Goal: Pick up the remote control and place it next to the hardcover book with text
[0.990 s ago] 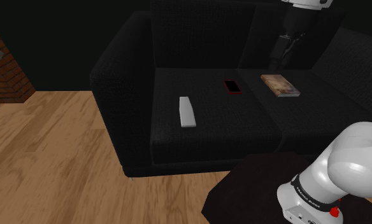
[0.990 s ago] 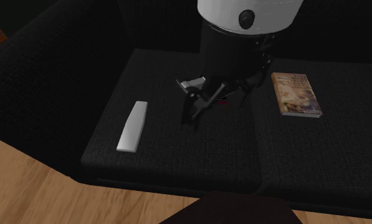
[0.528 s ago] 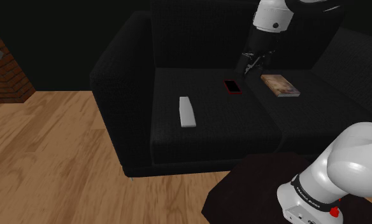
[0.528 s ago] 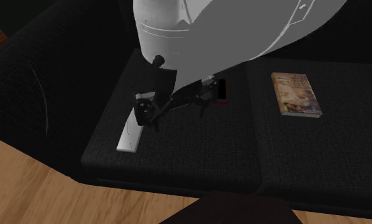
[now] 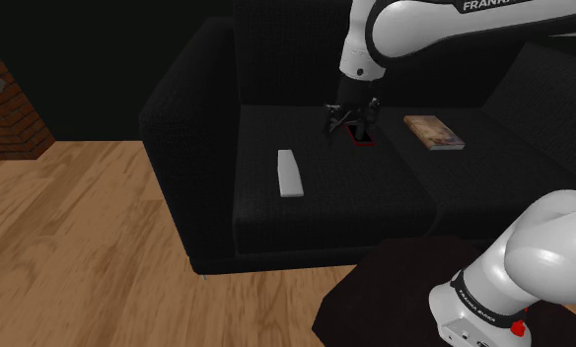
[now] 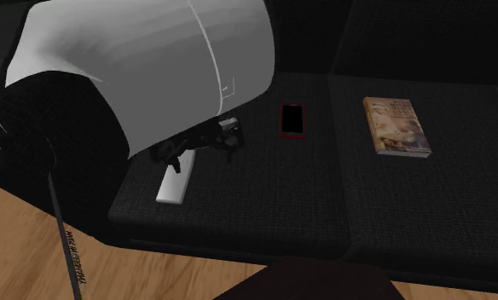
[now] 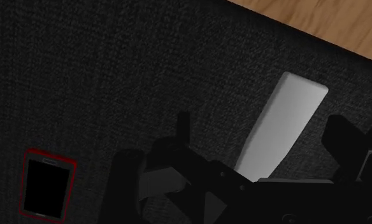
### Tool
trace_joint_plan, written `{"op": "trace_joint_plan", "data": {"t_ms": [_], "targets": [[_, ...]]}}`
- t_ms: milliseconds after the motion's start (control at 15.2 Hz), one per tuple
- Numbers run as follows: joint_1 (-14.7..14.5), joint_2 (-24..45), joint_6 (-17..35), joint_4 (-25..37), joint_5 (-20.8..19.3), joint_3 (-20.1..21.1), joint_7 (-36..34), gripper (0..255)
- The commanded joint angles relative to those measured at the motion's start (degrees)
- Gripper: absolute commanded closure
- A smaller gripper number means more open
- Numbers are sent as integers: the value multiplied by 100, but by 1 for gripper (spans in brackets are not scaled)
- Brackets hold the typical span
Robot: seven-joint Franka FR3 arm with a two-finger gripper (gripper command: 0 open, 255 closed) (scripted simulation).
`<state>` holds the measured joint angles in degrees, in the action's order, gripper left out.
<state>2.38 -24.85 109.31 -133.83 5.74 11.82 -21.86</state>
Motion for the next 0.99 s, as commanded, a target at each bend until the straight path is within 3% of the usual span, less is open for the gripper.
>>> {"op": "trace_joint_plan", "data": {"t_ms": [0,462,924], "targets": [[58,430,373,66,-32,153,-370,0],[206,1994,1211,748,-443,525,-1712,0],[154,3363,1679,1552,-995,540,-2812,0]]}}
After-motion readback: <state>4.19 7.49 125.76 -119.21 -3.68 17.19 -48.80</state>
